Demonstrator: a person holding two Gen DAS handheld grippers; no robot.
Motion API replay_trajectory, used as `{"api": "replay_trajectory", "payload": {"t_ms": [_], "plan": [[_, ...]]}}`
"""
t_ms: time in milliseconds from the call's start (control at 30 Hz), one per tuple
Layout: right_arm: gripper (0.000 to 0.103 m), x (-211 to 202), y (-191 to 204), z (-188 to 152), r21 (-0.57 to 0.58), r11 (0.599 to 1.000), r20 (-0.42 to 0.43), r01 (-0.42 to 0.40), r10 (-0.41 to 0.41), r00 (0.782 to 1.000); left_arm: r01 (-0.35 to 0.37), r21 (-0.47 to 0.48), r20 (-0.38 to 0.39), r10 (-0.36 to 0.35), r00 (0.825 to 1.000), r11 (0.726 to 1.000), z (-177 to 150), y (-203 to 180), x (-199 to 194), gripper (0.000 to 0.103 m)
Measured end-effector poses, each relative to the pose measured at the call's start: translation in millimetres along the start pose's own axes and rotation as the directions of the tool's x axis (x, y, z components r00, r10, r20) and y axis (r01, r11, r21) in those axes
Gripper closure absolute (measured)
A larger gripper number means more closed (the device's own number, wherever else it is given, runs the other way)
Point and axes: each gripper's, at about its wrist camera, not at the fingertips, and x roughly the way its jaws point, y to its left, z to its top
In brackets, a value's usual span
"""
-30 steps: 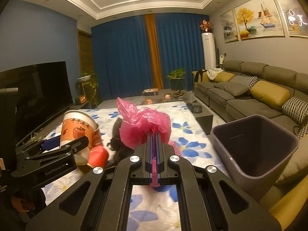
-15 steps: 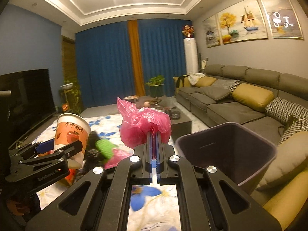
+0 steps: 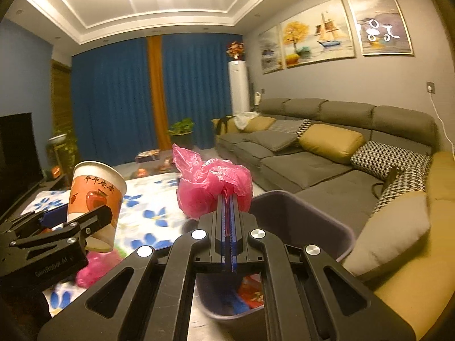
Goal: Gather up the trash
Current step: 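Carry the paper cup and pink bag over the grey bin and open both tools, then move both tools back over the remaining trash on the table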
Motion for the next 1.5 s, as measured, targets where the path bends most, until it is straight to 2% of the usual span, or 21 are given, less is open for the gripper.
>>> {"api": "replay_trajectory", "payload": {"t_ms": [233,467,1033,1067,1133,1167,1200,1233,1333,1433,1500], "plan": [[0.099,11,-19,-1,0.026,0.998,-0.008,0.057,-0.057,0.998,0.091,0.029,-0.015,-0.090,0.996,0.995,0,-27,29,0.040],[0.099,22,-35,-1,0.038,0.996,-0.011,0.079,-0.079,0.997,0.133,0.028,-0.032,-0.132,0.991,0.991,-2,-37,47,0.040],[0.099,34,-39,5,0.058,0.993,-0.020,0.105,-0.104,0.994,0.184,0.008,-0.069,-0.183,0.981,0.983,-3,-45,75,0.039],[0.097,35,-40,5,0.059,0.993,-0.021,0.105,-0.104,0.994,0.187,0.007,-0.068,-0.186,0.980,0.982,-3,-46,76,0.039],[0.086,35,-42,6,0.065,0.992,-0.019,0.111,-0.110,0.994,0.184,0.015,-0.068,-0.183,0.981,0.983,-4,-47,78,0.035],[0.074,35,-42,6,0.069,0.991,-0.017,0.113,-0.112,0.994,0.183,0.018,-0.069,-0.182,0.981,0.983,-5,-47,79,0.031],[0.067,34,-43,6,0.073,0.991,-0.013,0.116,-0.116,0.993,0.179,0.017,-0.069,-0.177,0.982,0.984,-5,-47,80,0.029],[0.066,33,-44,6,0.075,0.990,-0.008,0.118,-0.117,0.993,0.173,0.012,-0.071,-0.172,0.983,0.985,-6,-46,81,0.025],[0.066,32,-45,6,0.077,0.989,-0.004,0.123,-0.123,0.992,0.144,-0.008,-0.068,-0.144,0.987,0.990,-6,-39,80,0.019],[0.059,29,-46,7,0.081,0.988,-0.001,0.130,-0.130,0.991,0.112,-0.042,-0.053,-0.114,0.992,0.993,-6,-27,74,0.013],[0.051,26,-46,7,0.084,0.988,0.004,0.134,-0.134,0.991,0.080,-0.053,-0.045,-0.082,0.996,0.995,-6,-20,67,0.012]]}}
